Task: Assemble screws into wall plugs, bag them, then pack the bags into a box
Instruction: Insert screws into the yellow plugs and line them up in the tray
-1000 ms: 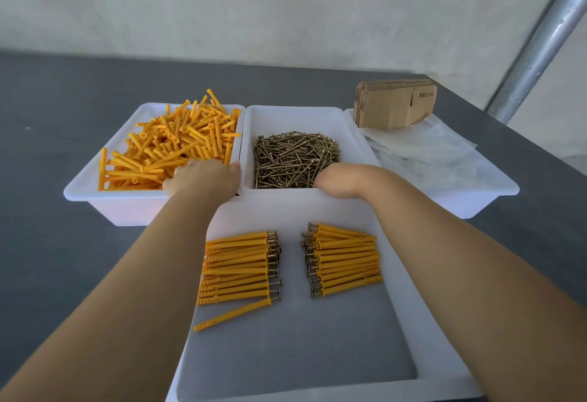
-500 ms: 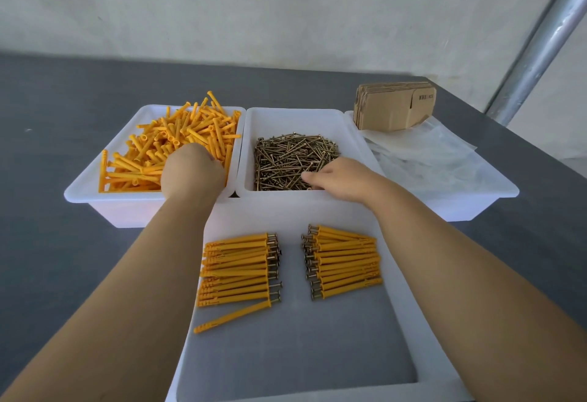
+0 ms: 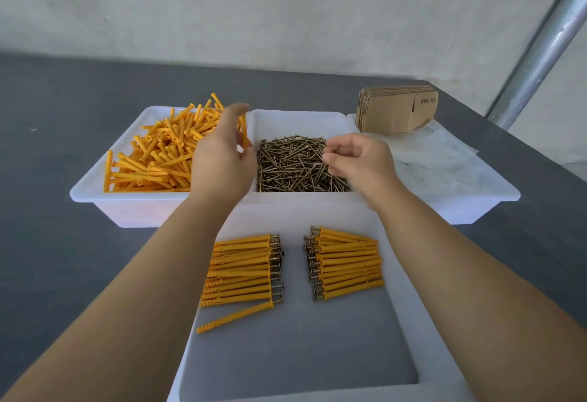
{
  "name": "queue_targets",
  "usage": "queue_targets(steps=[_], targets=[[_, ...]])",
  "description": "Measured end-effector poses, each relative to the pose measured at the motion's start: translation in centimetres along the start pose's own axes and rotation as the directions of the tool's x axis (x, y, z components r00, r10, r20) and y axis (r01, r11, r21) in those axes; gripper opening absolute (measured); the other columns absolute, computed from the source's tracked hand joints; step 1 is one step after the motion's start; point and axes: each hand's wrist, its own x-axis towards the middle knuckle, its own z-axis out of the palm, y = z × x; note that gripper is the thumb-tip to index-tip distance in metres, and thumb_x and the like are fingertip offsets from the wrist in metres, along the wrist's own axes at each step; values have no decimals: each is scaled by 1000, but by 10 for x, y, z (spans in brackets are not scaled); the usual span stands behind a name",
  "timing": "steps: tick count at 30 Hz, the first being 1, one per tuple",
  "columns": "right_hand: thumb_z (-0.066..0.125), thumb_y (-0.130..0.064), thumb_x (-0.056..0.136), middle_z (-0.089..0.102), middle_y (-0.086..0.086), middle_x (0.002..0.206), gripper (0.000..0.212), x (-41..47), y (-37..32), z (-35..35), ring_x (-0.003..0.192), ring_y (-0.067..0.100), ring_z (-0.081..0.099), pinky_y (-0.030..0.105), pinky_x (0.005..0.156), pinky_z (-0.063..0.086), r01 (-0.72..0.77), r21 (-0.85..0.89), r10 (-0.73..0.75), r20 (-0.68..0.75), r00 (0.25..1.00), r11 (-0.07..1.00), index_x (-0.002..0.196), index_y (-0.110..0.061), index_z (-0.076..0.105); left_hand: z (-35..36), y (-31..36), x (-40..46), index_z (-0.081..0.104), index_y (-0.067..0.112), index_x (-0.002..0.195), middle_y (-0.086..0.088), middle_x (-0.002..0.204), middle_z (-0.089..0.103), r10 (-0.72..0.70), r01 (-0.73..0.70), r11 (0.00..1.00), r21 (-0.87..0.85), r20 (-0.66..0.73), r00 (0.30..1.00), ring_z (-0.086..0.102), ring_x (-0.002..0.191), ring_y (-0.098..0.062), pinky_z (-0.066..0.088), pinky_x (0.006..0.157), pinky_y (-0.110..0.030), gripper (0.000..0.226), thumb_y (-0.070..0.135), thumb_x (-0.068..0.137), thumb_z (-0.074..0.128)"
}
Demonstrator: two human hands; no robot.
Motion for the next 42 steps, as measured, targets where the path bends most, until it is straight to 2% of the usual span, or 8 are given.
queue_targets(steps=[4,8,12,15,27,32,37,42], targets=[[64,0,92,73,9,90,13,2,-19,3,79,13,73,27,73,60,-38,186,53,-80,995,982,94,-11,70,12,16,-15,59,21,120,0,80,66,39,-4,966,-257,135,990,63,54,-10,51,49,-26,28,5,99,49],[57,-8,99,74,6,82,9,5,-40,0,61,7,66,23,62,58,-169,485,239,-85,967,858,106,-13,61,25,26,-25,68,13,102,-5,82,68,2,146,897,-416,334,942,56,50,-10,52,49,-25,20,3,100,50],[61,-15,97,76,1,80,4,-12,-34,-3,61,6,63,22,57,53,-162,503,247,-107,963,849,96,-18,63,28,29,-28,70,10,101,-3,80,73,-74,383,772,-507,527,847,67,63,-10,53,51,-22,14,5,98,57],[61,-16,97,77,1,84,5,-26,-20,4,67,7,66,22,60,52,-153,465,236,-126,963,872,95,-20,63,29,32,-31,67,6,105,-8,87,76,-67,469,723,-507,624,779,71,71,-12,54,54,-22,12,6,97,58],[59,-9,97,76,4,84,9,-31,-15,0,68,9,65,23,63,52,27,386,82,-262,961,922,96,-16,64,26,33,-31,67,6,110,-9,94,77,-75,529,682,-505,671,737,74,79,-13,56,56,-22,17,7,97,58],[59,-7,96,76,4,84,7,-35,-15,2,70,10,65,23,63,53,48,357,21,-187,982,933,98,-12,64,25,34,-32,67,9,112,-9,95,76,-57,526,680,-511,678,733,74,81,-15,57,58,-24,18,7,97,57],[59,-6,97,76,1,78,9,-33,-19,-4,64,7,64,21,60,52,98,389,41,-335,941,916,95,-14,63,24,35,-31,67,10,113,-10,95,76,-66,531,672,-516,673,736,74,81,-15,57,58,-23,19,6,98,56],[59,-5,96,76,3,81,8,-37,-16,-1,67,9,64,24,63,53,75,344,4,-223,975,936,96,-12,64,25,35,-31,67,13,112,-9,95,76,-64,531,667,-522,671,739,74,81,-15,57,59,-24,19,6,98,57]])
